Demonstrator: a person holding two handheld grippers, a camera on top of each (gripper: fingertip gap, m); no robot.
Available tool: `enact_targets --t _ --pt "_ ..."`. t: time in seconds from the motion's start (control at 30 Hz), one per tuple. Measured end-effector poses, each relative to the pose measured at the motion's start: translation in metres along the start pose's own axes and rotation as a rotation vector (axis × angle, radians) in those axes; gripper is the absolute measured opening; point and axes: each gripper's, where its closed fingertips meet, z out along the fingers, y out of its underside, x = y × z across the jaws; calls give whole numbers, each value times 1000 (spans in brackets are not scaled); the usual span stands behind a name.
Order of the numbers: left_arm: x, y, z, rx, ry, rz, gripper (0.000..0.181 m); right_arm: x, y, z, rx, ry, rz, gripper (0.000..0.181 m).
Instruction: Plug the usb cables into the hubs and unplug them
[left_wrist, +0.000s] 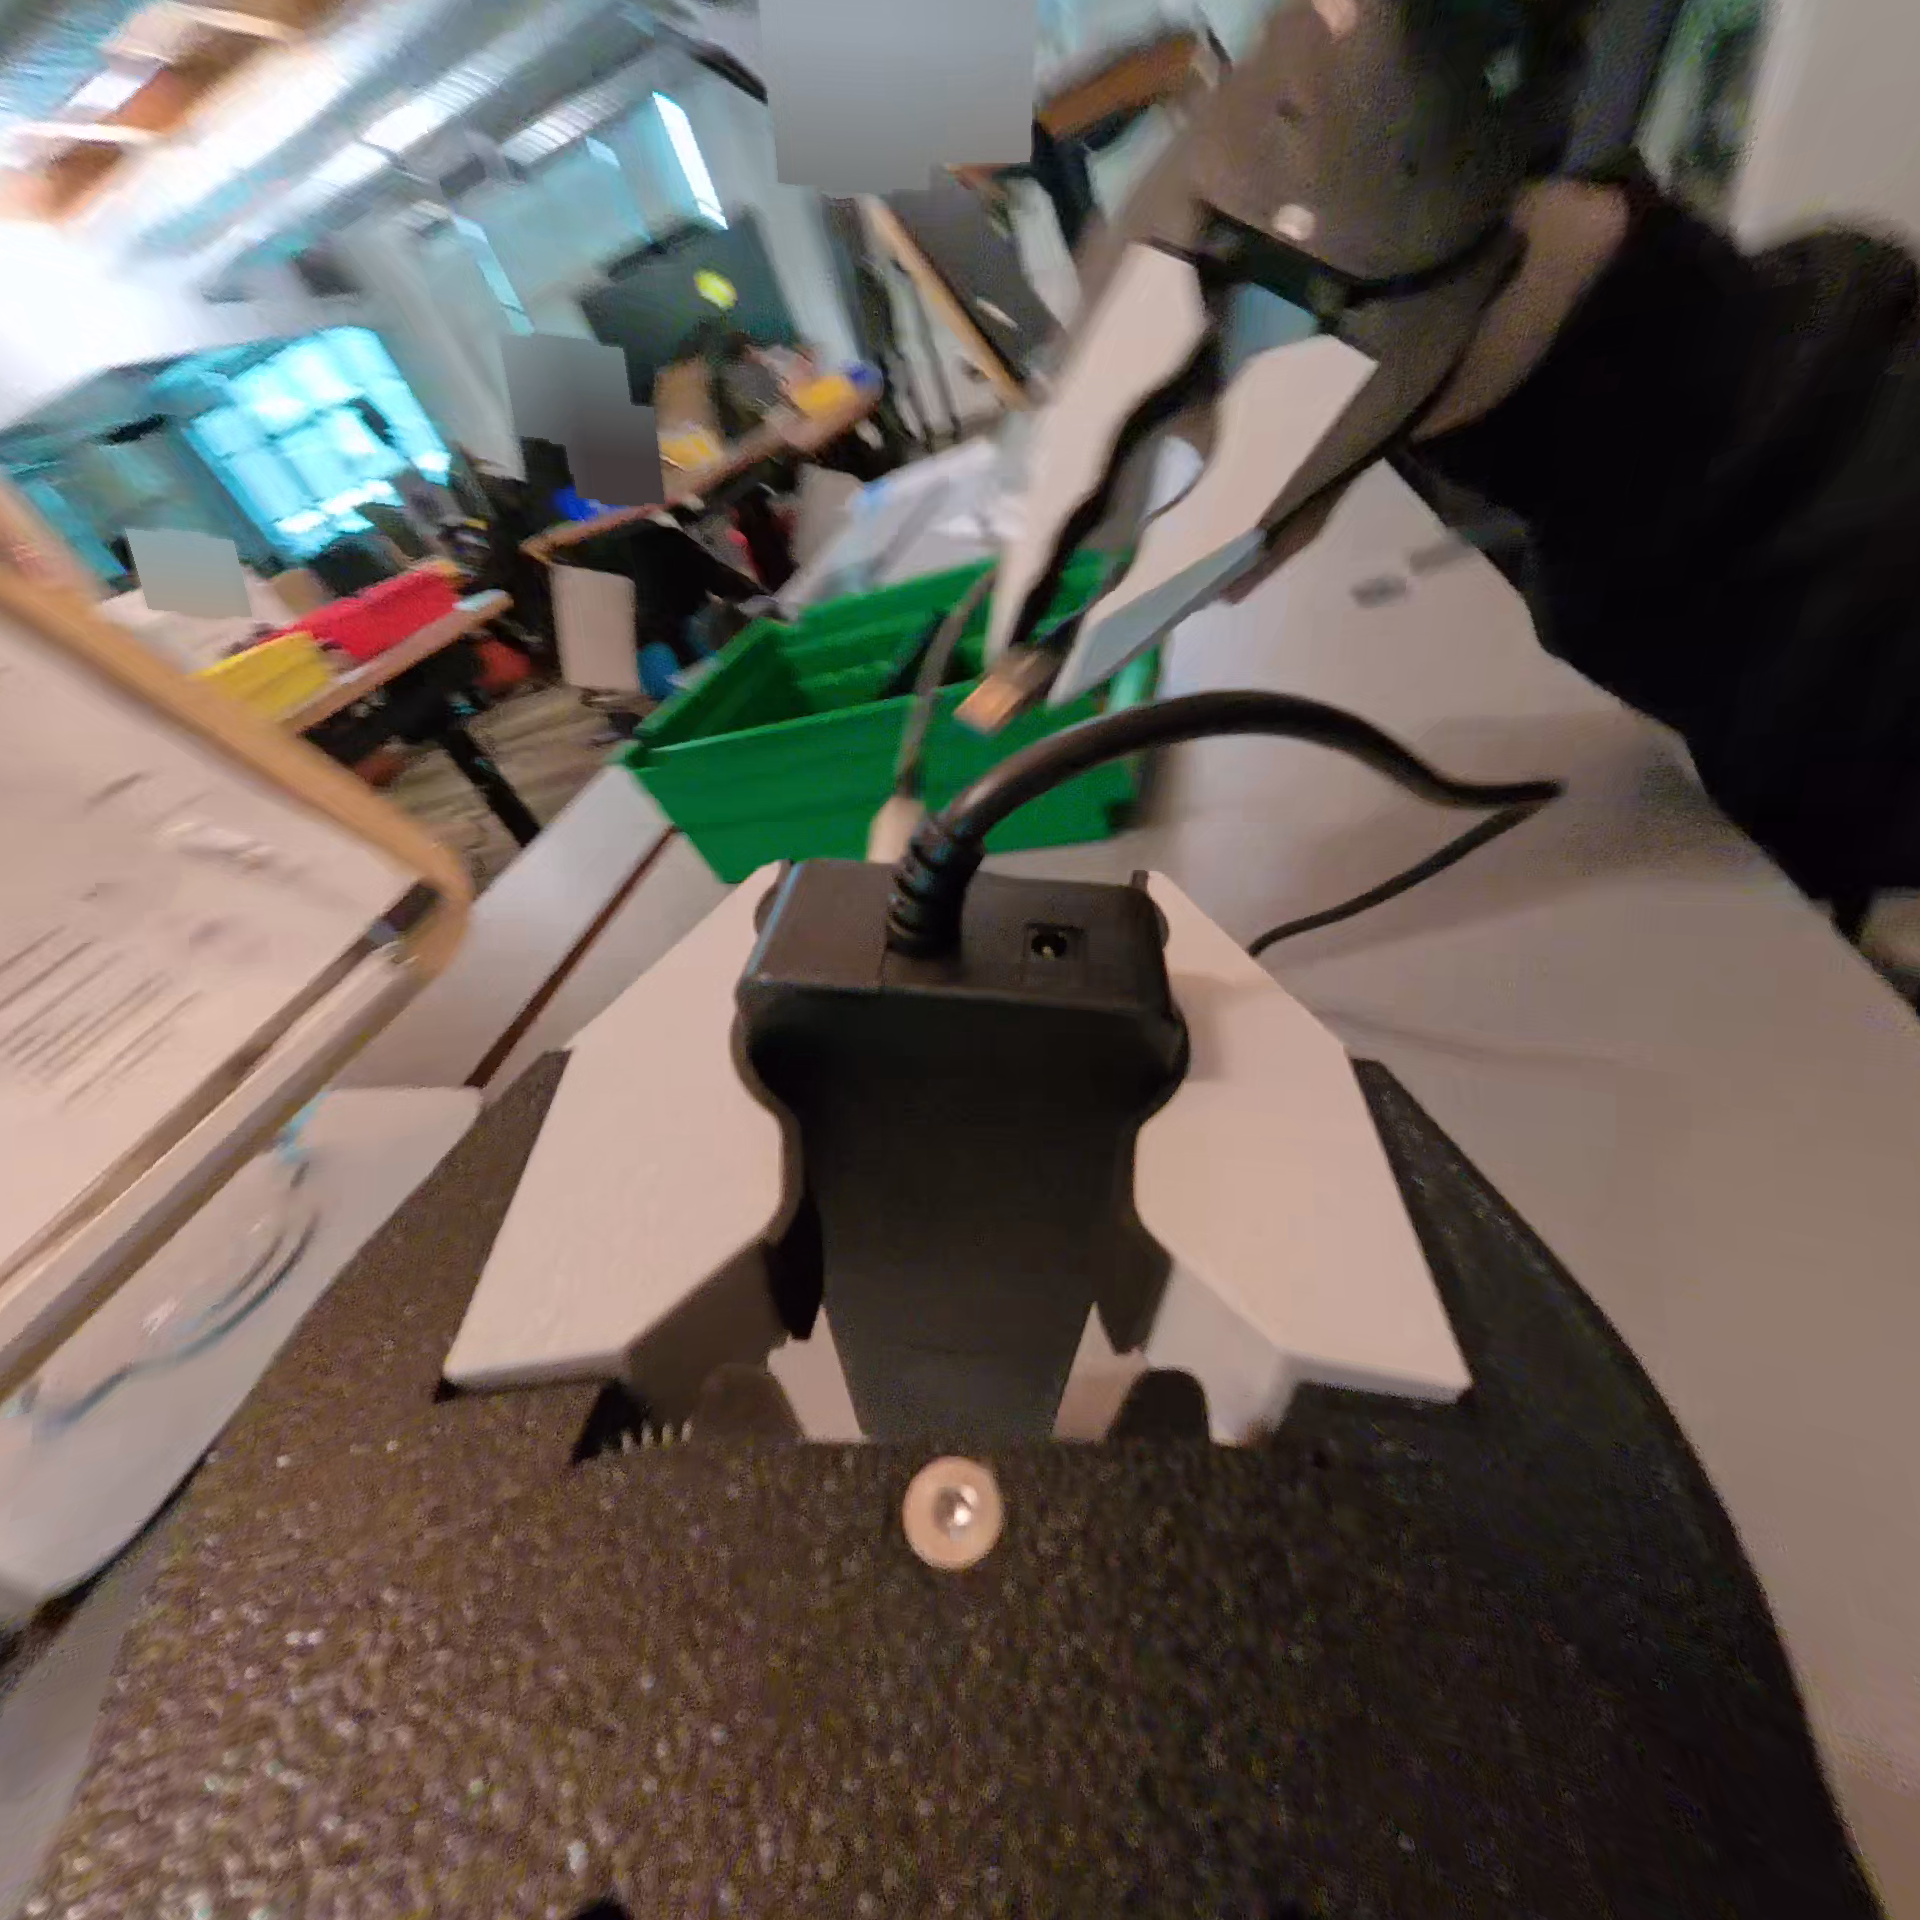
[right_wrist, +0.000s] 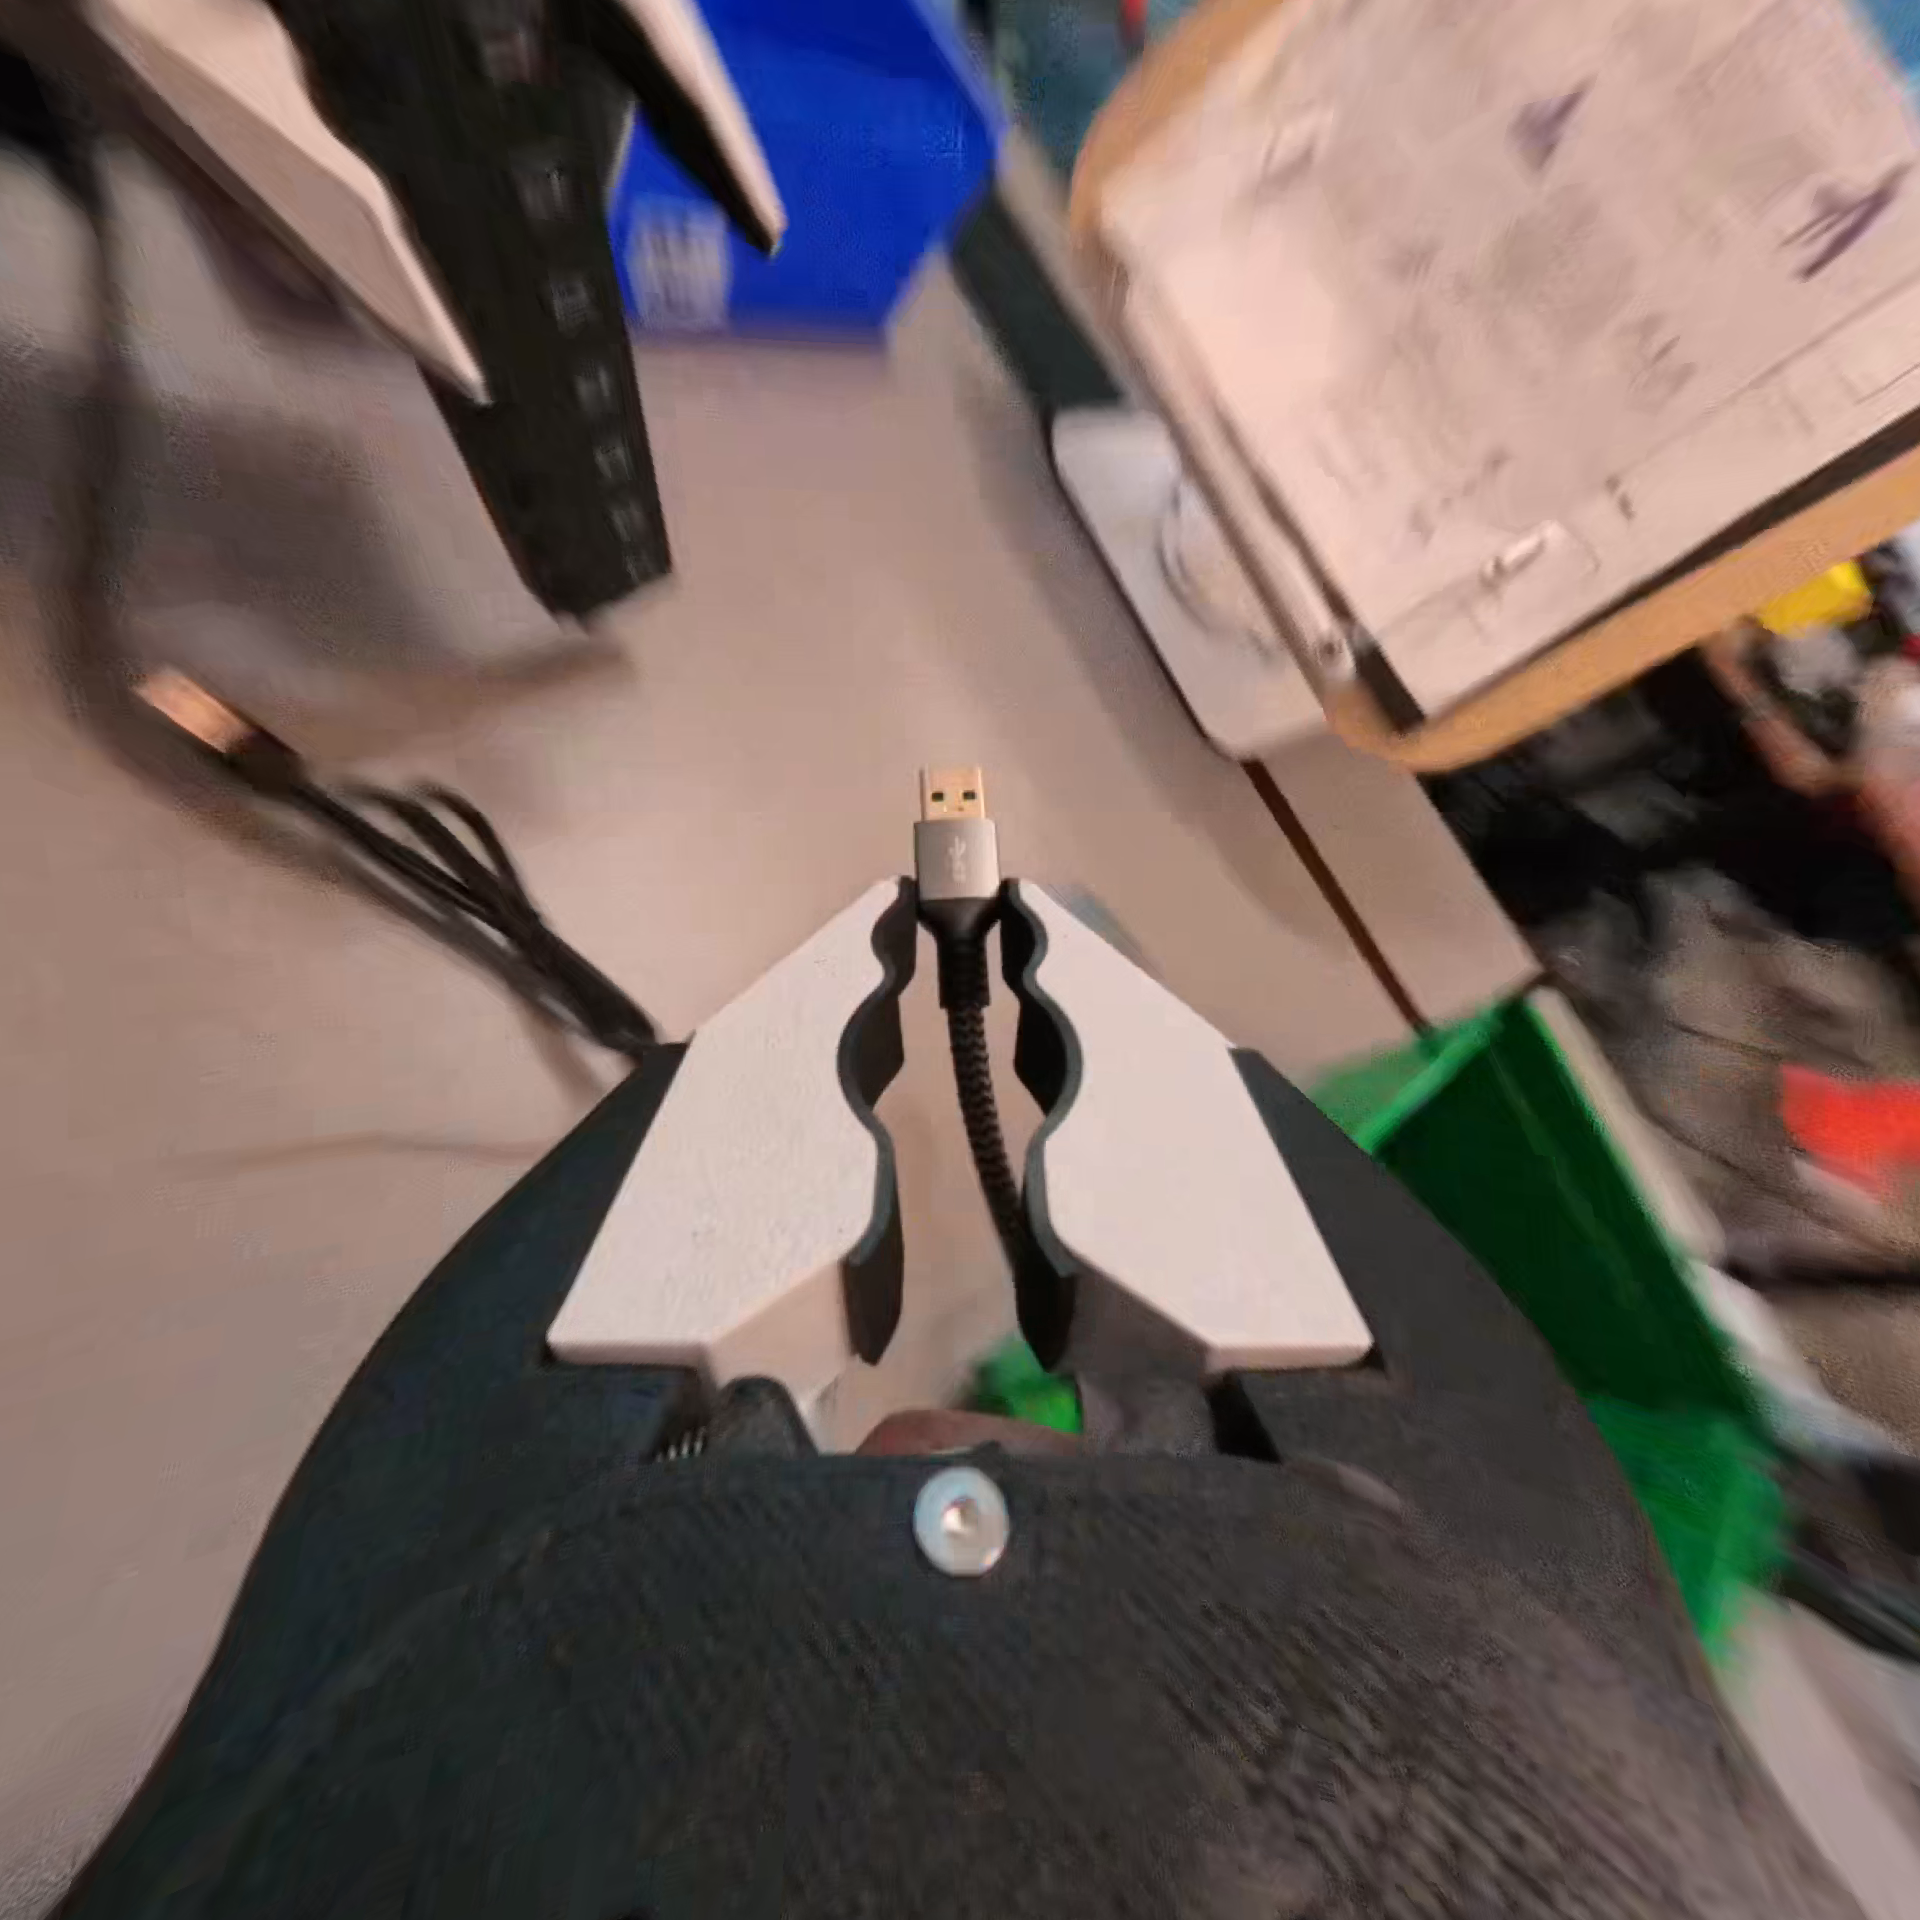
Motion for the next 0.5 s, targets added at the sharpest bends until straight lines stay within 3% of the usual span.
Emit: enact_targets --t 0.03,0.07,0.13,0.3,0.5 --pt "-15 -8 -20 71 -35 -56 60 8 -16 -20 193 -59 94 15" --pt "-21 -22 -35 168 -45 -87 60 28 -23 -39 307 3 143 15" --pt "-26 -37 -47 275 -81 -84 61 54 -21 -64 343 148 122 15" --pt "-20 -30 -36 245 -46 -97 60 89 -27 -125 561 329 174 14" --pt "-10 -26 -24 220 2 -101 60 122 15 -147 642 333 419 15"
